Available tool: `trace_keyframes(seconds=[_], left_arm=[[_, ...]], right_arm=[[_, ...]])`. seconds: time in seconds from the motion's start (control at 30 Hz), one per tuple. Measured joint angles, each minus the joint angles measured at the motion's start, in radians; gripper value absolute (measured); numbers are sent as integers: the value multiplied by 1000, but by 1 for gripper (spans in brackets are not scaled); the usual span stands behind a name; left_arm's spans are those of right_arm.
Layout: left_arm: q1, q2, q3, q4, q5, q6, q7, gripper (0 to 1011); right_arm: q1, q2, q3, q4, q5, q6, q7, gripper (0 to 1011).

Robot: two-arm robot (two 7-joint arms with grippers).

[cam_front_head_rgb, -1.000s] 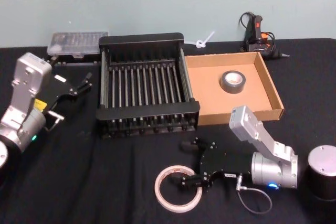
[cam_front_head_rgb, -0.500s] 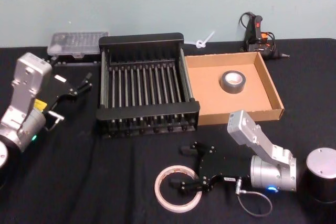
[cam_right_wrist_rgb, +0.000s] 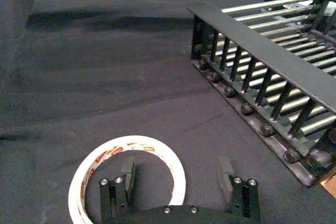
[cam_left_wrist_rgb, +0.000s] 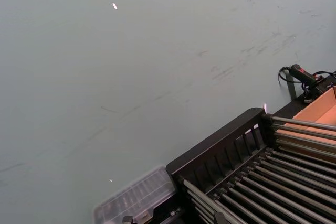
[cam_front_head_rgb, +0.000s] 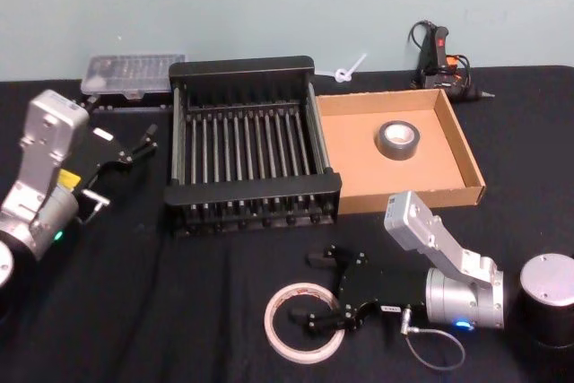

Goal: Pick up the white tape and place it into the black box , Pick up the silver tape and place it into the brown box.

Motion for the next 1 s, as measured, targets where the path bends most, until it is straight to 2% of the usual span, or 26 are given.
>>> trace_keyframes(seconds=[0.83, 1.0], left_arm=[[0, 0, 0, 0, 0, 0, 0, 1001], [0, 0, 0, 0, 0, 0, 0, 1001]], right_arm=[[-2, -1, -1, -1, -5, 1, -9, 1002], [-2, -1, -1, -1, -4, 2, -8, 903]])
